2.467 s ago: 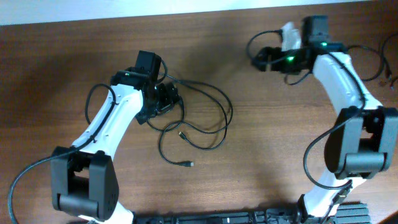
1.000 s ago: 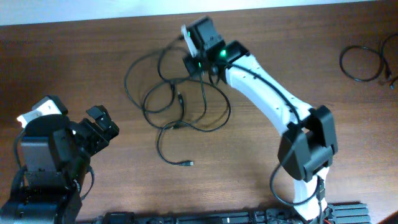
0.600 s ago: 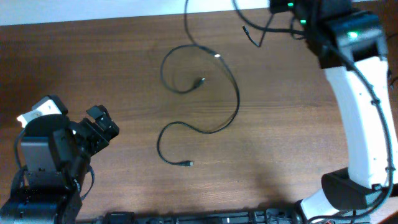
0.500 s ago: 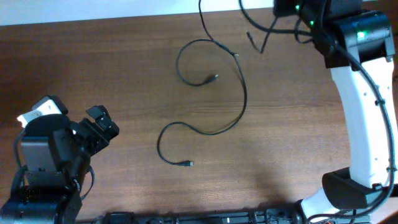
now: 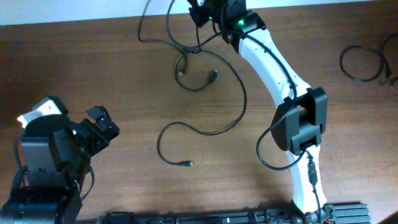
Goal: Untangle cables
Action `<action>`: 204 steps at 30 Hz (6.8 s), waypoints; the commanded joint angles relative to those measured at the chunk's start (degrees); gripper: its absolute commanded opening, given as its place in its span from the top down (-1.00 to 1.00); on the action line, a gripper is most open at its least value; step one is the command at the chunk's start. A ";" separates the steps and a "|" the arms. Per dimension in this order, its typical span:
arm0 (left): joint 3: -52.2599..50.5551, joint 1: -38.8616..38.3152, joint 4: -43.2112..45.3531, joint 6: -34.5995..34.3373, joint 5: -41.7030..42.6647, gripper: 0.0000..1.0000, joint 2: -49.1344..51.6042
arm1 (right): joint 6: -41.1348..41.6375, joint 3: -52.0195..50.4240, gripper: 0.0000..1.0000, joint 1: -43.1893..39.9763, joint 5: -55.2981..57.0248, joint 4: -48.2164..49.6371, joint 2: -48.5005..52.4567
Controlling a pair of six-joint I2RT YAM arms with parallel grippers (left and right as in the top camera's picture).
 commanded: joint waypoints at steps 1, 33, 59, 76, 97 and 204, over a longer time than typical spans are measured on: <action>0.31 0.20 0.26 0.90 -0.81 -0.98 -0.17 | -0.35 0.83 0.92 0.50 -0.33 19.08 -0.61; 0.31 0.20 0.24 0.90 -0.81 -0.98 -0.17 | 13.42 -4.57 0.92 -33.20 -1.09 -77.99 -30.49; 0.31 0.20 0.26 0.90 -0.81 -0.98 -0.17 | 51.41 -63.06 -0.64 -10.97 22.71 -21.73 -30.42; 0.31 0.20 0.24 0.90 -0.81 -0.98 -0.17 | 51.30 -61.00 0.38 -11.96 24.81 -23.23 -36.85; 0.31 0.20 0.24 0.90 -0.81 -0.98 -0.17 | 42.86 -48.33 -0.71 -15.65 14.14 -44.96 -38.73; 0.31 0.20 0.24 0.90 -0.81 -0.98 -0.17 | 38.42 -43.10 -0.97 -30.93 20.46 -37.33 -40.85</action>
